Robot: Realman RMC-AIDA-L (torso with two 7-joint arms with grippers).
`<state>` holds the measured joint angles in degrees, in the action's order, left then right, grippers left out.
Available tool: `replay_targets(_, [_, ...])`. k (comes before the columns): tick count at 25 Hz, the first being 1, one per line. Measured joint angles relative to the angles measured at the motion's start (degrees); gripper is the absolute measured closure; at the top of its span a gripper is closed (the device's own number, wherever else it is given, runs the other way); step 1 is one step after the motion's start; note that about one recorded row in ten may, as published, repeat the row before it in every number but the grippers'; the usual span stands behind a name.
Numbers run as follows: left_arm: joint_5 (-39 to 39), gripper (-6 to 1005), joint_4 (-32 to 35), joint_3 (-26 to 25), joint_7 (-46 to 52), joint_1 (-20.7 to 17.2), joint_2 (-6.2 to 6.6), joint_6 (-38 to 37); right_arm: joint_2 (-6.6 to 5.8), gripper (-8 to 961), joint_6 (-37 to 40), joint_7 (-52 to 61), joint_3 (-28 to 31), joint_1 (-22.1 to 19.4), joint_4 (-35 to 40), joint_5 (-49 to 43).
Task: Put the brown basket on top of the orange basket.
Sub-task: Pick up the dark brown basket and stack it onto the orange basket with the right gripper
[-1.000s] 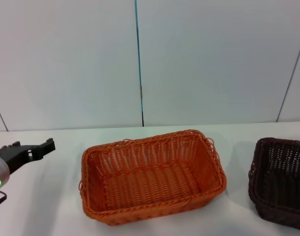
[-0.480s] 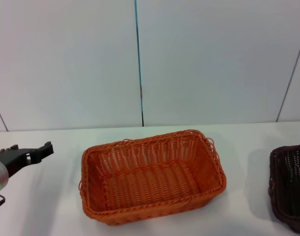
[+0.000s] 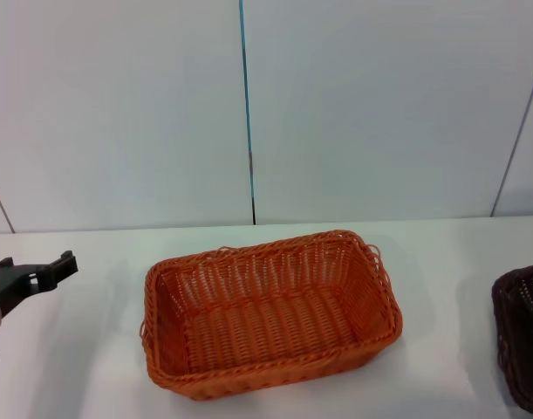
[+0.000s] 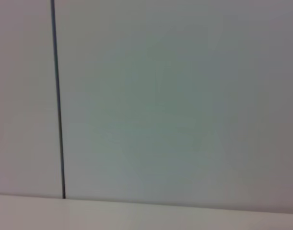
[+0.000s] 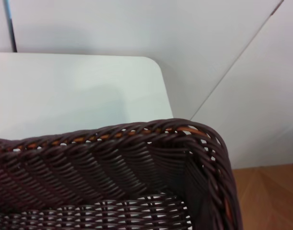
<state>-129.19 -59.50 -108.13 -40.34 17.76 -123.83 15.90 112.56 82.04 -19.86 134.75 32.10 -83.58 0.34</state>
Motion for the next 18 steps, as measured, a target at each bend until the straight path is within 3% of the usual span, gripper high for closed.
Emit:
replay_targets(8, [0.3,64,0.3,-0.3,0.3,-0.3,-0.01,-0.5,-1.68,784,7.7,1.2,5.8,4.1,-2.9,-0.4])
replay_targets(14, [0.4,64,1.0,-0.3,0.4,-0.8,-0.01,-0.5,-4.04,784,17.3,4.5,6.8,4.9,-4.8,-0.9])
replay_targets(18, [0.4,64,1.8,-0.3,0.4,-0.7,0.00,-0.6,-3.04,784,21.0,5.2,7.9,4.0,-8.4,-0.5])
